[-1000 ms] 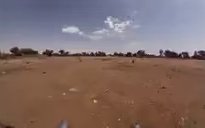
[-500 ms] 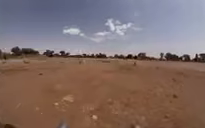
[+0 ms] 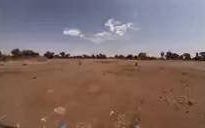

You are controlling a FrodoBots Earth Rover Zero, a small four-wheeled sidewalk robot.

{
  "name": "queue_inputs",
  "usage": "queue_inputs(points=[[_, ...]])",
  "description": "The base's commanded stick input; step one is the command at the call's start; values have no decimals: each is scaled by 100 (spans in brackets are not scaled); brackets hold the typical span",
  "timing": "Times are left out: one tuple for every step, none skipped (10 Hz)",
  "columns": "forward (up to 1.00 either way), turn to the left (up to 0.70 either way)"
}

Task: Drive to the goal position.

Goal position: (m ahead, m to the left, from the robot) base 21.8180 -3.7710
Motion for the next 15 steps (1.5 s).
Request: queue_inputs(points=[[70, 0], [70, 0], [70, 0], [70, 0], [70, 0], [70, 0], [70, 0], [70, 0], [70, 0], [70, 0], [70, 0], [70, 0], [70, 0], [70, 0], [70, 0]])
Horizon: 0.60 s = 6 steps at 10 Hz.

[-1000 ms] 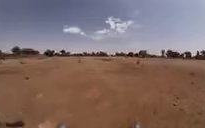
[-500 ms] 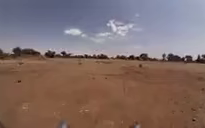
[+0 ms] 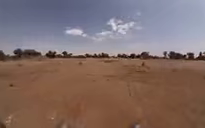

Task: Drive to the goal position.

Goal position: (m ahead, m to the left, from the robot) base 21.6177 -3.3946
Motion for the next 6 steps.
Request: queue_inputs(points=[[70, 0], [70, 0], [70, 0], [70, 0], [70, 0], [70, 0]])
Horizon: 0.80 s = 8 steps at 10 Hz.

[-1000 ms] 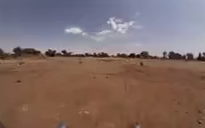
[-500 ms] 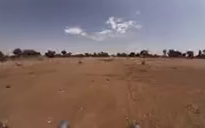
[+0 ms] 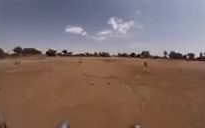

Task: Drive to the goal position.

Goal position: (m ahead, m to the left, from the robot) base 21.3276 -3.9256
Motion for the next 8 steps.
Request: queue_inputs(points=[[70, 0], [70, 0], [70, 0], [70, 0], [70, 0], [70, 0], [70, 0], [70, 0]])
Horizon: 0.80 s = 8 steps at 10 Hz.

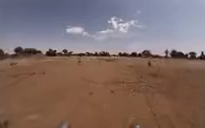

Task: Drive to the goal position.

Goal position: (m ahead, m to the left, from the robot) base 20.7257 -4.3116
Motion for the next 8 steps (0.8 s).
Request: queue_inputs(points=[[70, 0], [70, 0], [70, 0], [70, 0], [70, 0], [70, 0], [70, 0], [70, 0]])
